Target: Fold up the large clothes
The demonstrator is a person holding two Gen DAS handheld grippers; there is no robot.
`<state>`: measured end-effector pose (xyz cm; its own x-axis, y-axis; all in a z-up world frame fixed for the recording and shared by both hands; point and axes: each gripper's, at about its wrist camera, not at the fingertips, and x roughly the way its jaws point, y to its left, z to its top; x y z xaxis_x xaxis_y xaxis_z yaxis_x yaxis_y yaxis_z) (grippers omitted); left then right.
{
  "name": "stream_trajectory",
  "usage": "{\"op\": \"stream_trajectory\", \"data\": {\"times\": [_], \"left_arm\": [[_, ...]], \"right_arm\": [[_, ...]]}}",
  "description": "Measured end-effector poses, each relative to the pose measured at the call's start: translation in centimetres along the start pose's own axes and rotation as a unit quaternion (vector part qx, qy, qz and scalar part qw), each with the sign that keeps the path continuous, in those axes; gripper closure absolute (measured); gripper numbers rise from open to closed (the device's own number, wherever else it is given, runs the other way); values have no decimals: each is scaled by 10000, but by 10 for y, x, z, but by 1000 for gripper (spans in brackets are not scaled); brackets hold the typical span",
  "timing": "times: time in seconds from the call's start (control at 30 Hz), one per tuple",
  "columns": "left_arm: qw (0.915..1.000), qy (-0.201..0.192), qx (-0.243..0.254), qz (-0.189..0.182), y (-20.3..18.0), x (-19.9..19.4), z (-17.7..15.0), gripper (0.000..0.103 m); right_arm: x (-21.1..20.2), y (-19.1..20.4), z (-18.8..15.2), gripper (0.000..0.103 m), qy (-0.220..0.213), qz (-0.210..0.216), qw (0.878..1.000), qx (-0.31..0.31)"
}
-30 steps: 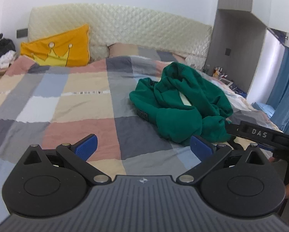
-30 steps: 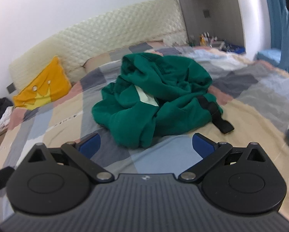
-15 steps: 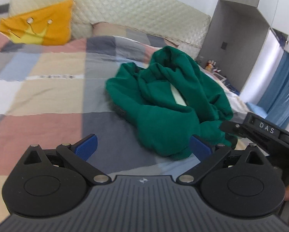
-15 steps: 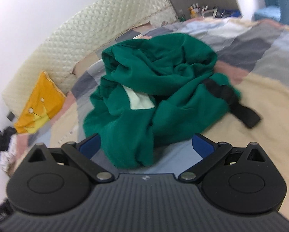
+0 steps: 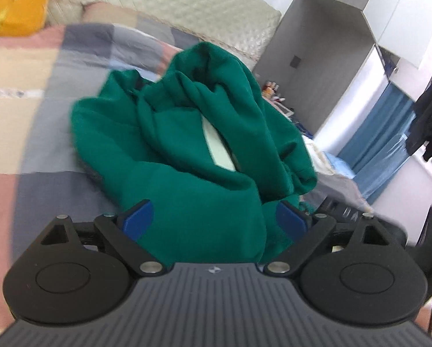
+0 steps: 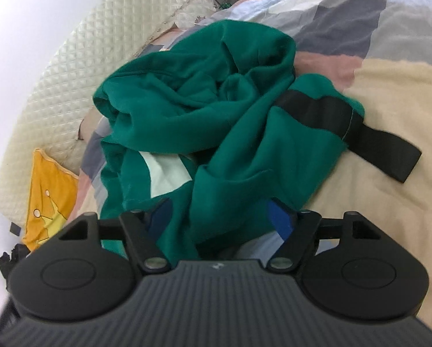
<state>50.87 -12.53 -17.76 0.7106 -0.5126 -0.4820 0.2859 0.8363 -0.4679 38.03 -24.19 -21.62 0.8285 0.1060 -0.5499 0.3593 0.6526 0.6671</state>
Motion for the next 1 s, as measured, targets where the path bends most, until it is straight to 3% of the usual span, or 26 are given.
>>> {"op": "stream_trajectory", "data": {"times": [0.07, 0.13, 0.17, 0.33, 0.43, 0.57, 0.67, 0.8, 1.0], "left_arm": [[9997, 41, -127, -185, 2, 16, 4, 9], [9992, 183, -198, -284, 0, 32, 8, 16], [9991, 278, -190, -254, -1, 41, 10, 21], [9981, 490, -328, -183, 1, 71, 19, 24], [9972, 672, -312, -38, 1, 88, 28, 41], [9919, 1129, -428, 396, 2, 104, 31, 76], [9914, 1019, -569, 588, 4, 98, 35, 88], [9924, 693, -665, 763, 4, 72, 43, 92], [9888, 31, -1059, 1050, 19, 4, 60, 94]], "right_arm": [[9, -2, -4, 31, 63, -34, 9999, 119], [21, -11, -7, 31, 194, -53, 9989, 414], [25, -16, -10, 30, 184, -109, 9983, 539], [36, -22, -18, 31, 104, -128, 9968, 788], [36, -24, -17, 37, 14, -31, 9964, 849], [40, -23, -17, 51, 69, -4, 9971, 760], [40, -22, -16, 66, 95, 49, 9978, 652], [33, -17, -12, 86, 92, 150, 9989, 429], [17, 0, -7, 90, -68, 350, 9994, -49]]}}
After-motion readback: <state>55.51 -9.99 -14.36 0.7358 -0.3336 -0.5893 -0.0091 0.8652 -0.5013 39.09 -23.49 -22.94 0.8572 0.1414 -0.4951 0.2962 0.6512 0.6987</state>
